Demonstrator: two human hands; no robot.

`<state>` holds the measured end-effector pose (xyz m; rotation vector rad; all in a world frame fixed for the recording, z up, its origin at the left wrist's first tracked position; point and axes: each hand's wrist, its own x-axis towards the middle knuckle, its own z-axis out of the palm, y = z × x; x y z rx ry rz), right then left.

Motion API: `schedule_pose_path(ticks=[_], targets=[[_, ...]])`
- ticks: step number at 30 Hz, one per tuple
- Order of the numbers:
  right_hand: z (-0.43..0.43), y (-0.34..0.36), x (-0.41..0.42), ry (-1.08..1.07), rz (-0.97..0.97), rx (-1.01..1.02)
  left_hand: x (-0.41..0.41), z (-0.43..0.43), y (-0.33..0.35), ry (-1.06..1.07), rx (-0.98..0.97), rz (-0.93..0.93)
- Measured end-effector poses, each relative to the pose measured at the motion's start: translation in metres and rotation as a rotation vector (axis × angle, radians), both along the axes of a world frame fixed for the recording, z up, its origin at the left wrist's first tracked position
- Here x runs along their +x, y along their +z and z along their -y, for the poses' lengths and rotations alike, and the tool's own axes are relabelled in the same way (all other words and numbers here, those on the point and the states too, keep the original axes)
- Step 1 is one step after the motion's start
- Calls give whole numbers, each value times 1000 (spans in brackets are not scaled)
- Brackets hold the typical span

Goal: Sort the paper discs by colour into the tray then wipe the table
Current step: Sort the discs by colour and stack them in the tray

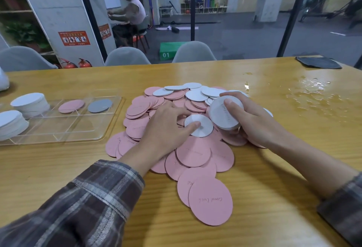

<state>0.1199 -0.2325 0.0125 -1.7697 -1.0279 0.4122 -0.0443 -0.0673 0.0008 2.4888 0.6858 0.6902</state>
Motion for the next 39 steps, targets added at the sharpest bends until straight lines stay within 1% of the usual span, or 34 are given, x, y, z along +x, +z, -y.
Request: schedule_pose_path(ticks=[2, 5, 7, 10, 13, 17, 19, 21, 24, 28, 31, 32, 36, 37, 39], targets=[[0, -2, 3, -9, -17, -8, 0, -2, 0, -22, -2, -30], [-1, -2, 3, -5, -22, 6, 0, -2, 1, -57, -13, 18], [-1, -2, 3, -15, -30, 21, -1, -1, 2, -58, -64, 88], [-1, -3, 4, -39, -31, 27, 0, -1, 5, -30, -187, 261], [-1, -2, 5, -46, -40, 29, 0, -3, 10, -18, -333, 351], [-2, -4, 5, -49, -43, 50, -1, 2, 14, -79, -606, 391], [-2, -3, 2, -46, -45, 49, 0, 10, 13, -116, -711, 383], [-2, -2, -2, -40, -45, 38, 2, 17, 10, -169, -757, 382], [-3, 1, -10, 12, -69, 12, 5, 21, 7, -197, -722, 397], [-1, 5, -19, 92, -179, 17, 6, 23, 8, -171, -732, 418], [0, 7, -21, 124, -145, 11, 5, 24, 8, -166, -735, 418], [0, 6, -20, 139, -140, 16, 6, 24, 8, -157, -703, 415], [0, 3, -19, 161, -100, 65, 7, 19, 6, -105, -425, 386], [0, 3, -19, 176, -69, 75, 7, 16, 6, -130, -401, 368], [-1, 2, -17, 224, 15, 71, 5, 13, 8, -234, -433, 332]])
